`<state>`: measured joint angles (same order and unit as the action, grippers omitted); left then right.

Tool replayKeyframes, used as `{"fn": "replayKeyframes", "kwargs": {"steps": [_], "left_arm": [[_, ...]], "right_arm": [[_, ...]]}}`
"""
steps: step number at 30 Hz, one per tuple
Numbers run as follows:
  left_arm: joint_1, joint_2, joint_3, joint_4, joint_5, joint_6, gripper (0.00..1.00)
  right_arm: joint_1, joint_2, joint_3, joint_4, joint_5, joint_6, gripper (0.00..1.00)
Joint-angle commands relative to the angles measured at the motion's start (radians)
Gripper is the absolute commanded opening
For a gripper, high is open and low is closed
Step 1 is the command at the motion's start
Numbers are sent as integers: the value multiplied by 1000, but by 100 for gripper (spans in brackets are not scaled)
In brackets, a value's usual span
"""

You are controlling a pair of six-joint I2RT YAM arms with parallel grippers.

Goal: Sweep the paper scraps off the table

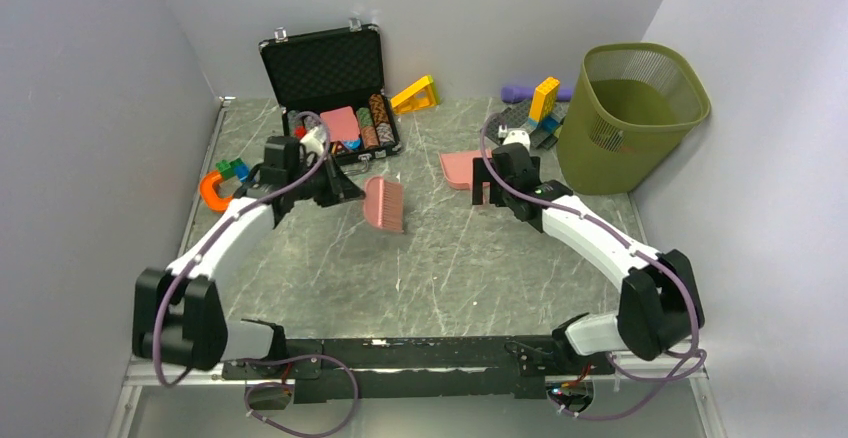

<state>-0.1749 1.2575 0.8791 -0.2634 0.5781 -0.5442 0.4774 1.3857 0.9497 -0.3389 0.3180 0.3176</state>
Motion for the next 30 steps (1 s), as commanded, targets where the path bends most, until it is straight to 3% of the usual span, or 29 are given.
{"fn": "replayKeyframes", "kwargs": {"steps": [1, 2, 3, 4, 5, 7, 18, 23, 30], "left_arm": [[-66, 137, 130, 130, -4, -118, 0], [-75, 162, 149, 119, -13, -115, 2], [-83, 178, 159, 126, -2, -106, 16], [-93, 185, 164, 123, -3, -101, 69], [-101, 178, 169, 104, -36, -94, 96], [-113, 135, 158, 81, -108, -70, 99], [-116, -159, 134, -197, -451, 133, 99], [-116, -339, 0, -142, -460, 108, 99], [-120, -598, -292, 36, -402, 15, 99]], "right_arm": [[-1, -90, -7, 72, 32, 5, 100], [-1, -99, -9, 71, 33, 5, 100], [0, -104, -11, 66, 37, 9, 100], [-1, -109, -12, 62, 39, 13, 100], [0, -113, -14, 59, 38, 15, 100], [-1, -119, -19, 54, 39, 20, 100], [-1, -288, -49, 54, -36, 36, 100], [-1, -437, -109, 77, -45, 63, 100], [-1, -678, -335, 144, -55, 115, 100]]}}
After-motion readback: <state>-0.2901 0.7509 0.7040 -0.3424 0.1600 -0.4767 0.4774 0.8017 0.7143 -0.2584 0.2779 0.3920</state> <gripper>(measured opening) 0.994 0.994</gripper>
